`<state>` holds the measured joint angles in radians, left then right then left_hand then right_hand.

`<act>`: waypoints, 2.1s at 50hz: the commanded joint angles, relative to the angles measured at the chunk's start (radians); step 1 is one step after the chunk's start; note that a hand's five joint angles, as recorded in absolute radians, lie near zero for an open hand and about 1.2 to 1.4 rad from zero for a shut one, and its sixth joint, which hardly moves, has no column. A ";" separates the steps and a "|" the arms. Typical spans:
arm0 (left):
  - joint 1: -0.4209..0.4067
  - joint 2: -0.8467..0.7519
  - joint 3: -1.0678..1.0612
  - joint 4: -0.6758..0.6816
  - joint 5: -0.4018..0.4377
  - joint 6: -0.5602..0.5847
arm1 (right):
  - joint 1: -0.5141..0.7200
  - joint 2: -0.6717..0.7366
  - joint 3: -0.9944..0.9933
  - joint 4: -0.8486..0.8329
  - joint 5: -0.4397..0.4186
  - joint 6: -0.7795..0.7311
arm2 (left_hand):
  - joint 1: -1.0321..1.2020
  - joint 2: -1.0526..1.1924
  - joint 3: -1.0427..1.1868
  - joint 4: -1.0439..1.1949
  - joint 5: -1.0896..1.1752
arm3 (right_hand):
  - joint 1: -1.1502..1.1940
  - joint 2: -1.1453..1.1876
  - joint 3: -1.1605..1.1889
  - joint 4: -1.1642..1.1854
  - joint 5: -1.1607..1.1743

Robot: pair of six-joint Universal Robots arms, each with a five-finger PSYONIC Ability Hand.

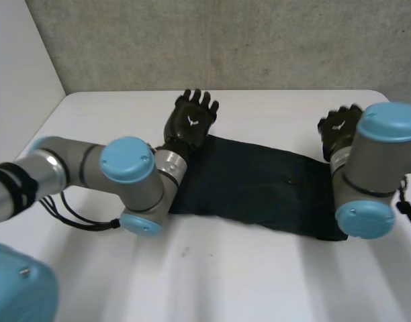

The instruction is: Fold the shorts.

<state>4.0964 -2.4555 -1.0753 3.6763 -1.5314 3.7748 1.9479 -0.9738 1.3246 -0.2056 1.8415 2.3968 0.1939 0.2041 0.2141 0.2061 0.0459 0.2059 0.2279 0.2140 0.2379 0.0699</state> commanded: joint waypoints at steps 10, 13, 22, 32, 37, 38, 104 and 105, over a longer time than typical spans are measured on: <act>0.006 0.519 -0.497 -0.140 -0.026 -0.286 | -0.098 -0.289 0.409 0.295 -0.249 0.222 | -0.010 -0.020 -0.030 -0.022 -0.036 | -0.031 -0.053 -0.040 -0.063 -0.070; 0.002 0.540 -0.555 -0.179 -0.027 -0.340 | -0.136 -0.287 0.475 0.197 -0.317 0.265 | -0.010 -0.020 -0.030 -0.022 -0.036 | -0.013 -0.035 -0.021 -0.045 -0.052; 0.012 0.532 -0.598 -0.180 -0.032 -0.368 | -0.199 -0.256 0.498 0.095 -0.406 0.277 | -0.004 -0.014 -0.024 -0.016 -0.030 | 1.190 1.168 1.182 1.158 1.152; 0.032 0.582 -0.609 -0.190 -0.046 -0.369 | -0.280 -0.397 0.501 0.207 -0.396 0.092 | -0.004 -0.014 -0.024 -0.016 -0.030 | 1.190 1.168 1.182 1.158 1.152; 0.045 0.622 -0.641 -0.194 -0.050 -0.372 | -0.333 -0.424 0.466 0.288 -0.401 -0.240 | -0.007 -0.017 -0.027 -0.019 -0.033 | 1.190 1.168 1.182 1.158 1.152; 0.047 0.628 -0.647 -0.194 -0.049 -0.372 | -0.325 -0.421 0.431 0.279 -0.400 -0.325 | -0.007 -0.017 -0.027 -0.019 -0.033 | 1.190 1.168 1.182 1.158 1.152; -0.006 0.511 -0.073 -0.712 -0.121 -0.441 | 0.083 -0.241 -0.122 0.308 -0.279 0.459 | 0.005 -0.005 -0.015 -0.007 -0.022 | -0.031 -0.053 -0.040 -0.063 -0.070; 0.030 0.550 -0.045 -0.763 -0.119 -0.452 | 0.083 -0.284 -0.137 0.305 -0.240 0.482 | 0.008 -0.002 -0.012 -0.004 -0.019 | -0.031 -0.053 -0.040 -0.063 -0.070</act>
<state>4.0378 -2.1129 -1.2234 3.0751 -1.6458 3.3408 2.0358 -1.1001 1.2335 0.1356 1.4897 2.7877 0.1941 0.2061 0.2142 0.2062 0.0455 0.1749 0.2073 0.2104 0.2368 0.0650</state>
